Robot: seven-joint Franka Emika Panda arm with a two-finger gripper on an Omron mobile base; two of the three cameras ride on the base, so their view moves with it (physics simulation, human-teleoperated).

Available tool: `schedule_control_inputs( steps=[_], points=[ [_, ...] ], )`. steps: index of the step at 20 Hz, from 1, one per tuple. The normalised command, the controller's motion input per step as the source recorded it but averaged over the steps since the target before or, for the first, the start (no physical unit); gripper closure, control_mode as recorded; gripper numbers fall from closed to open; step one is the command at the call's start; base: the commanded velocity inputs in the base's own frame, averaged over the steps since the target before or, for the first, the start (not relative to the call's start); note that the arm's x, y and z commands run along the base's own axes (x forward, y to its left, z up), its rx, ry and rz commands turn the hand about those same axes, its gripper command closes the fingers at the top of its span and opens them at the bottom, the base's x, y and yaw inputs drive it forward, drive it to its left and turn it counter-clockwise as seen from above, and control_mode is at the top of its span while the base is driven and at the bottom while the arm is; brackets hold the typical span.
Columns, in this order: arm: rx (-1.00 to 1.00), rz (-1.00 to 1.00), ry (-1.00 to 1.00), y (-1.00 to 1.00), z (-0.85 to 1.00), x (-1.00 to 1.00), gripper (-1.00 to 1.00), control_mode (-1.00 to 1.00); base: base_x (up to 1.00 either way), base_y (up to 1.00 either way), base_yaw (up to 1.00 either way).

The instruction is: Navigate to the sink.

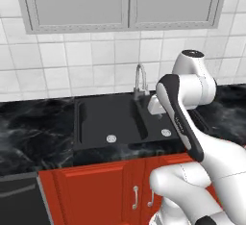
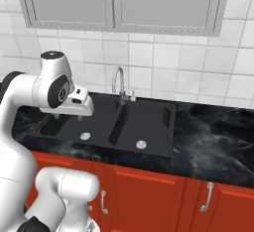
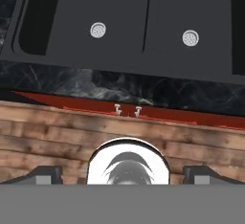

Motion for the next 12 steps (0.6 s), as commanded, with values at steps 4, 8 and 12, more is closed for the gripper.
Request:
schedule_control_inputs(
  steps=[4, 8, 12],
  points=[
    [0.0, 0.0, 0.0, 0.0, 0.0, 0.0, -1.0, 1.0, 0.47, 0.22, 0.0],
    [0.0, 0.0, 0.0, 0.0, 0.0, 0.0, -1.0, 1.0, 0.06, 0.03, 0.0],
    [0.0, 0.0, 0.0, 0.0, 0.0, 0.0, -1.0, 1.0, 0.14, 0.03, 0.0]
  ],
)
